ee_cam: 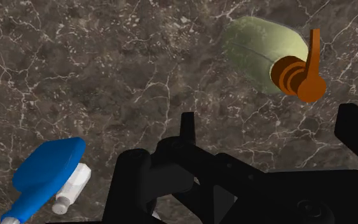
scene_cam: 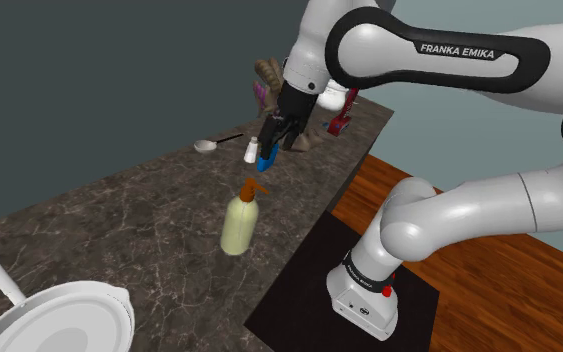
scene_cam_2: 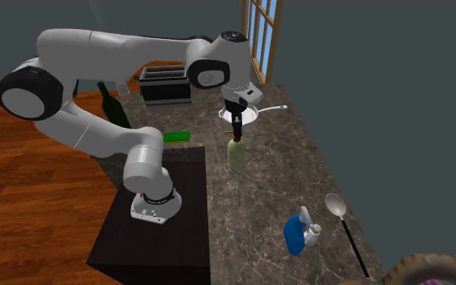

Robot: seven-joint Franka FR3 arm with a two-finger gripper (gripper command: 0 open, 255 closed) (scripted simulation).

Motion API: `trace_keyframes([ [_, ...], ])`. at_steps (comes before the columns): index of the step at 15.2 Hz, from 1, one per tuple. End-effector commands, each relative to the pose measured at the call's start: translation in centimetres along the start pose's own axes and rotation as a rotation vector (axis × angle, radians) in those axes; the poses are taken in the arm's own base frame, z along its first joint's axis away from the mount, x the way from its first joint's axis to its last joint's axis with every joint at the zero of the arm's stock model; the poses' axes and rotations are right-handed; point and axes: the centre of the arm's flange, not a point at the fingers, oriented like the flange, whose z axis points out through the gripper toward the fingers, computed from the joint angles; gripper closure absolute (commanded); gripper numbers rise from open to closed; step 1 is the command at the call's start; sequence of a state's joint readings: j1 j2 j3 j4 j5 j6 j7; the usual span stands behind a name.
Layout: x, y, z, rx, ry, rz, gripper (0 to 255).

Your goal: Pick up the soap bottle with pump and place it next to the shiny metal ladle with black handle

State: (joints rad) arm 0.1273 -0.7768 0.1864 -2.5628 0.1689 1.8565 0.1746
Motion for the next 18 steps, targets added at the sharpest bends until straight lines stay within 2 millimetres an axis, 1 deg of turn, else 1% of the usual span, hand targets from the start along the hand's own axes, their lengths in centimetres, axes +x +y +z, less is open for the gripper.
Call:
trace_keyframes([
  [1,0.1,-2.1,2.1,-0.007,-0.007,-0.014,0],
  [5,-0.1,-5.9,6.0,-0.021,-0.023,-0.042,0],
  [6,-0.1,-6.1,6.2,-0.022,-0.023,-0.043,0],
  [12,-0.2,-6.0,9.3,-0.022,-0.023,-0.043,0],
  [13,-0.2,-6.0,10.2,-0.022,-0.023,-0.043,0],
  [18,-0.2,-6.0,10.2,-0.022,-0.023,-0.043,0],
])
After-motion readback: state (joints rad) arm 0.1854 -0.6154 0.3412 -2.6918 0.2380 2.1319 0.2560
